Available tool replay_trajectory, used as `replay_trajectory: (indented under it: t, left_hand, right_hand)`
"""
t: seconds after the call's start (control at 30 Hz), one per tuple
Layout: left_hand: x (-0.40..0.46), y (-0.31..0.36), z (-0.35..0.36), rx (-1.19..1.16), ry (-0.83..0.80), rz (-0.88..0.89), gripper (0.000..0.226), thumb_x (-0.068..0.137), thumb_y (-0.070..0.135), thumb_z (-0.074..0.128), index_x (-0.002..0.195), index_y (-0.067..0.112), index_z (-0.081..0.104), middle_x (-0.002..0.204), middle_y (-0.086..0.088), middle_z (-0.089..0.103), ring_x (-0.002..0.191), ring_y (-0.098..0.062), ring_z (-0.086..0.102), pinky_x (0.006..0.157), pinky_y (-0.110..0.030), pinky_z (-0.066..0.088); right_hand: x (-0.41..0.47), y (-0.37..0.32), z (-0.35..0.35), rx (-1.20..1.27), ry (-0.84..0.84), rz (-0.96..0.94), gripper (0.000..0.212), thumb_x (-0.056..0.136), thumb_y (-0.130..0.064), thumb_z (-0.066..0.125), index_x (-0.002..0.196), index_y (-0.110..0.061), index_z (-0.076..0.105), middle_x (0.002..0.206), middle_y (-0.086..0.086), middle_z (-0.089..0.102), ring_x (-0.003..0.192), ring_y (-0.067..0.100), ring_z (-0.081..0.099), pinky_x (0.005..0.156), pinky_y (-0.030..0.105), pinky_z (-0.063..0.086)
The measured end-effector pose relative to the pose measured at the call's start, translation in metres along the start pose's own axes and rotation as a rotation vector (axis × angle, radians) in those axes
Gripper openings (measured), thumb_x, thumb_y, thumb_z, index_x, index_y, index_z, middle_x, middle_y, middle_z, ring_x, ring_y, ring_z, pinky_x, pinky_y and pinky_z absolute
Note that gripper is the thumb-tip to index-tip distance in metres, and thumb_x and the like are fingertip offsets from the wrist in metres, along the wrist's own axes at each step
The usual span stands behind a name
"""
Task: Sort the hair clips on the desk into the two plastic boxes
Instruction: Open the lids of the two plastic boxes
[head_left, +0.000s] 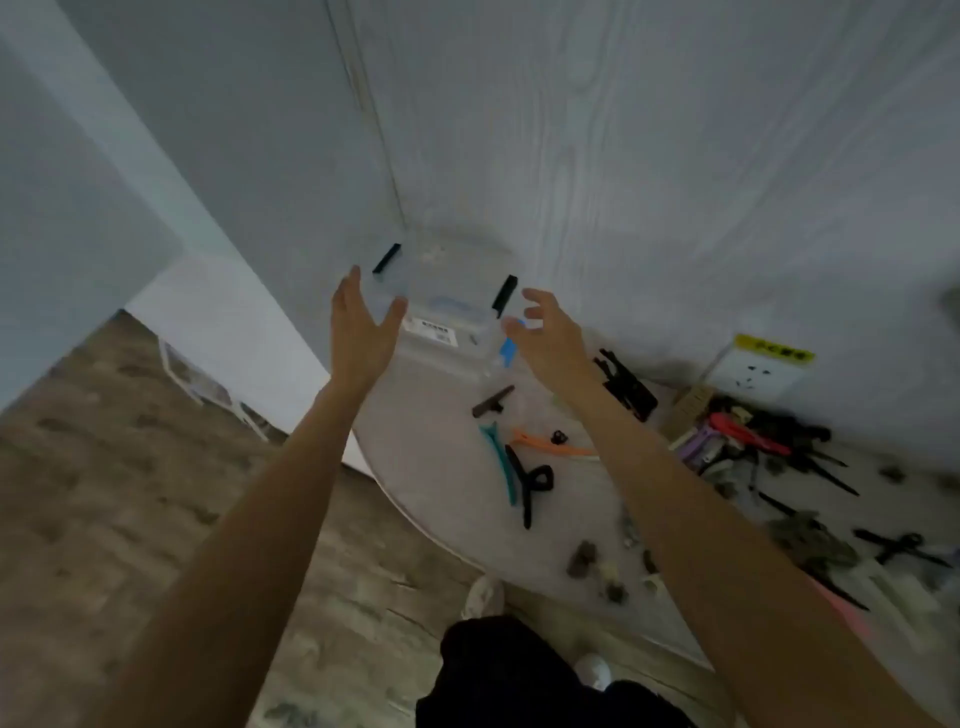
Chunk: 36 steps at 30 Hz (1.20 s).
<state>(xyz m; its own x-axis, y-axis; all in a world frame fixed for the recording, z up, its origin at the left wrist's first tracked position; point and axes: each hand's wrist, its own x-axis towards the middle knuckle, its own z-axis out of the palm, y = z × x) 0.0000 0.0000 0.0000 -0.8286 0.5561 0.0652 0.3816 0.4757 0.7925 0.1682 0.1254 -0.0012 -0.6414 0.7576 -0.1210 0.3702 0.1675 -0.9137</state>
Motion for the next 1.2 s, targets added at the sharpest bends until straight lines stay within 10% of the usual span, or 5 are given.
replay_trajectory:
  t: [0.27, 0.67, 0.87, 1.2]
  left_hand:
    - [0.052, -0.008, 0.006, 0.084, -0.162, -0.113, 0.045, 0.099, 0.035, 0.033, 0.132, 0.007, 0.043, 0.132, -0.016, 0.052, 0.121, -0.032, 0.048, 0.1, -0.036, 0.034]
    - [-0.015, -0.002, -0.033, 0.168, 0.015, 0.271, 0.031, 0.099, 0.029, 0.037, 0.11, 0.006, 0.055, 0.103, -0.01, 0.062, 0.086, -0.017, 0.055, 0.073, -0.025, 0.037]
    - [-0.079, -0.053, -0.047, 0.29, 0.027, 0.158, 0.03, 0.1, 0.022, 0.033, 0.103, 0.0, 0.055, 0.096, -0.016, 0.055, 0.085, -0.028, 0.052, 0.069, -0.029, 0.033]
    - [-0.086, -0.118, -0.023, 0.24, -0.099, -0.092, 0.03, 0.1, 0.018, 0.029, 0.078, 0.007, 0.045, 0.076, -0.007, 0.047, 0.072, -0.024, 0.043, 0.066, -0.033, 0.032]
  right_hand:
    - [0.036, -0.007, 0.026, 0.192, 0.206, 0.104, 0.057, 0.088, -0.026, 0.061, 0.136, -0.014, 0.034, 0.105, 0.003, 0.052, 0.072, 0.009, 0.058, 0.054, 0.016, 0.053]
    - [-0.052, -0.011, 0.007, 0.007, 0.242, -0.033, 0.054, 0.09, -0.013, 0.055, 0.139, -0.019, 0.031, 0.099, -0.012, 0.048, 0.084, 0.005, 0.054, 0.075, 0.025, 0.053]
    - [-0.112, 0.013, 0.038, -0.087, 0.016, -0.053, 0.068, 0.092, -0.009, 0.051, 0.146, -0.022, 0.012, 0.103, -0.001, 0.045, 0.079, 0.005, 0.051, 0.07, 0.012, 0.045]
    - [-0.108, 0.067, 0.066, 0.107, -0.275, 0.175, 0.066, 0.095, -0.007, 0.042, 0.147, -0.03, 0.008, 0.157, -0.002, 0.013, 0.133, 0.02, 0.036, 0.103, 0.042, 0.045]
